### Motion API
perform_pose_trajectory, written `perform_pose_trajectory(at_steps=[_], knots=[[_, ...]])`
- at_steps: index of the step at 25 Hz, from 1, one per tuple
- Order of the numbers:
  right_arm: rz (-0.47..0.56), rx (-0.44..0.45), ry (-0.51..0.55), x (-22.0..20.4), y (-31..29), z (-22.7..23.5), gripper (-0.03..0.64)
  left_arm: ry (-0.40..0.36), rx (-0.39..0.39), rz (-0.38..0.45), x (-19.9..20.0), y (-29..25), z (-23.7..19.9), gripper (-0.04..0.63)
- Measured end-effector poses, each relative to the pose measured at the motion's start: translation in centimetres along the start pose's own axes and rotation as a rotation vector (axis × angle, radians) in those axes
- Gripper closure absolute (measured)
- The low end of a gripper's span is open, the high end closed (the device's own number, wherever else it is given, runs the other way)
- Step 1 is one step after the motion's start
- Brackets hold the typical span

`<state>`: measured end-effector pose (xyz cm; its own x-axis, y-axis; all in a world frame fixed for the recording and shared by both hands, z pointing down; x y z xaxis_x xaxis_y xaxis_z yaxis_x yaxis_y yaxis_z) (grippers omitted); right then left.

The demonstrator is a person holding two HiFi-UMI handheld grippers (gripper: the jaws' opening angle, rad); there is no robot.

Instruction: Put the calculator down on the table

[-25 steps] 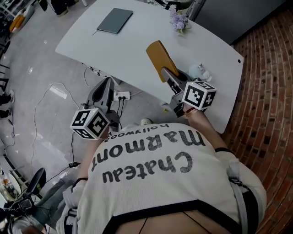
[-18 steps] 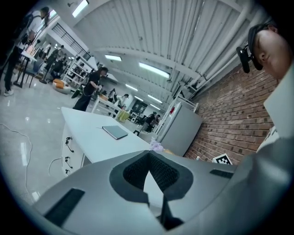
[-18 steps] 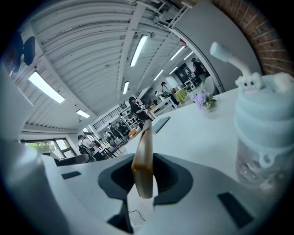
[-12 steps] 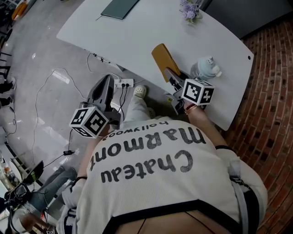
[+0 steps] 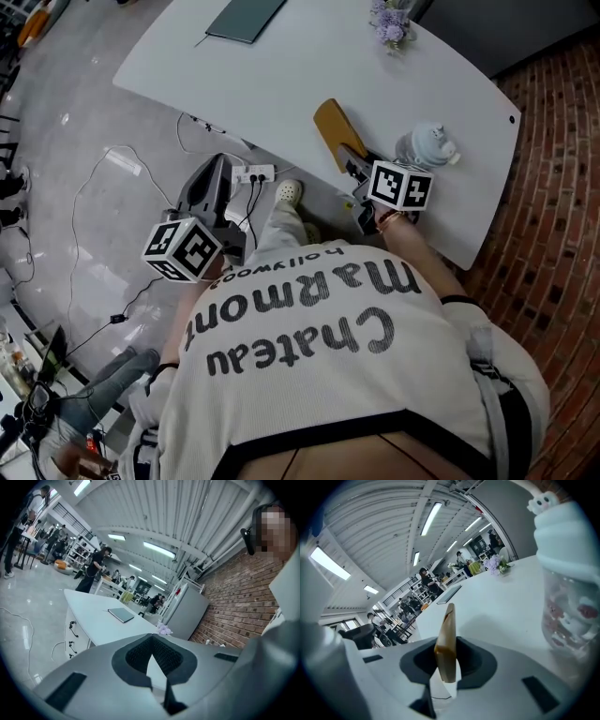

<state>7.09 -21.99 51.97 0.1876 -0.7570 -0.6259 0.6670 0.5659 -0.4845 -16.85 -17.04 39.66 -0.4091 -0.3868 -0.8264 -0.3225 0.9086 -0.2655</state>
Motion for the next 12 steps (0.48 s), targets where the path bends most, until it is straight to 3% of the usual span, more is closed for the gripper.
perform_pose_trajectory(at_steps=[12], knots=[[-0.037,-0.032,0.003,-0.2,-1.8,1.0,0.528,0.029,0.009,0.004,0.1,-0.9,-1.7,0.592]])
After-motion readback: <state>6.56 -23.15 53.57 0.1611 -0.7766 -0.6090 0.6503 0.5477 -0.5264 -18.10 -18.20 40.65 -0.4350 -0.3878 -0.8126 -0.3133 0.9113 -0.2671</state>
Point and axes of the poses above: the fingertips, and each gripper's own axes: y backward along the fingers, z to its right, x out of its top, the point moved 1 cm from there along y, backward along the fingers, and after that the axes turned 4 degrees about x, right-handed, at the moved point
